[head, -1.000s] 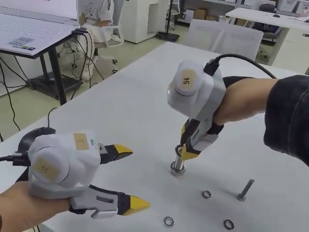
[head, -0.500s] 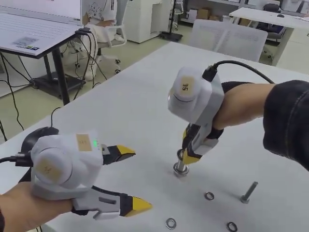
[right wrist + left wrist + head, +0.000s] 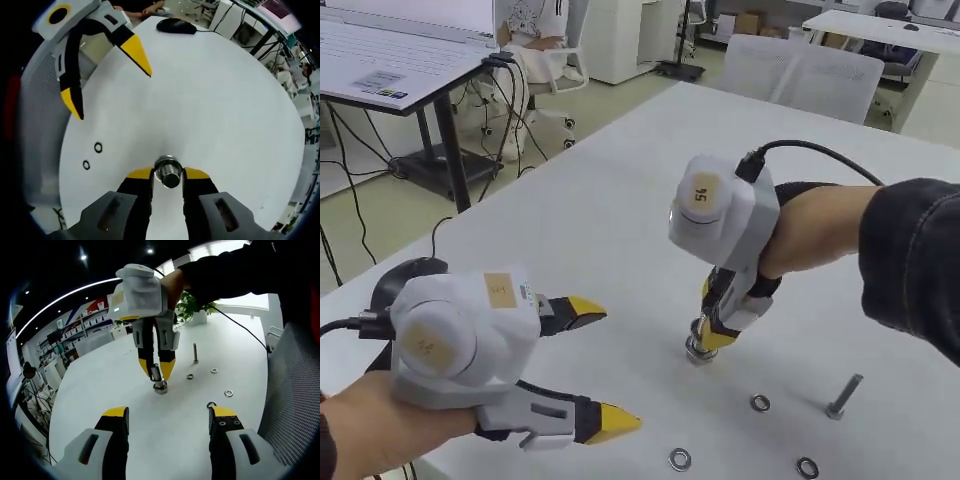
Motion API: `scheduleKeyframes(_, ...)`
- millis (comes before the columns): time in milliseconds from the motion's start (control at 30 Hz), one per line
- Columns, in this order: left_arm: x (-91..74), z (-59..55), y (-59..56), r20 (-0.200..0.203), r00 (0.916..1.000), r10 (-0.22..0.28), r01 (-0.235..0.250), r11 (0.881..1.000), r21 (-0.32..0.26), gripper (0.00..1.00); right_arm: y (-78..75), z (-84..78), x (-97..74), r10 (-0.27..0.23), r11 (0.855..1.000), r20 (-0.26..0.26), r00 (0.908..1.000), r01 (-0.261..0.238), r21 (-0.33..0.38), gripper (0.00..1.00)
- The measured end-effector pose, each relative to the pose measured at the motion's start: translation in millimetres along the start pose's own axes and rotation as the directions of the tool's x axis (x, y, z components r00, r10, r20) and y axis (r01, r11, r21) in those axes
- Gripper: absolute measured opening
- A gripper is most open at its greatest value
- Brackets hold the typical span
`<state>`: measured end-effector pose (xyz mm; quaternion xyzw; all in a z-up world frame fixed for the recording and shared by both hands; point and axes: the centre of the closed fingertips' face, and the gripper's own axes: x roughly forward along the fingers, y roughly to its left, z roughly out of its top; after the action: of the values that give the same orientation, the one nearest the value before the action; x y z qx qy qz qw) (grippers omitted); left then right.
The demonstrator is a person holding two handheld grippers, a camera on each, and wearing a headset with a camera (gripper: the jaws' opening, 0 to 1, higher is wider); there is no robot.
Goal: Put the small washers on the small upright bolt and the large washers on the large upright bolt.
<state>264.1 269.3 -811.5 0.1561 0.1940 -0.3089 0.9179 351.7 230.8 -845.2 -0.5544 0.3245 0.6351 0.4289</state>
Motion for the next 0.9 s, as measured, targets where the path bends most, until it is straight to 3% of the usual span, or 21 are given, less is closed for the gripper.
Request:
scheduleKeyframes(500, -0.4, -1.4, 0.6, -0.002, 1.0000, 0.003, -0.003, 1.000, -0.003, 0.64, 3.5, -4.4, 13.7, 0.022, 1.000, 0.007, 0.9997, -0.022, 0.008, 0.24)
scheduleKeyframes(800, -0.6, -2.9, -0.9, -0.004, 1.0000, -0.001, 0.001, 1.000, -0.003, 0.63, 4.9, -11.6, 21.1, 0.010, 1.000, -0.020, 0.9997, -0.010, -0.010, 0.25)
scheduleKeyframes(900, -0.7, -3.5, -1.7, -0.004, 1.0000, -0.002, 0.001, 1.000, -0.004, 0.63, 5.0, -11.4, 22.2, 0.012, 1.000, -0.008, 0.9999, -0.012, -0.001, 0.25)
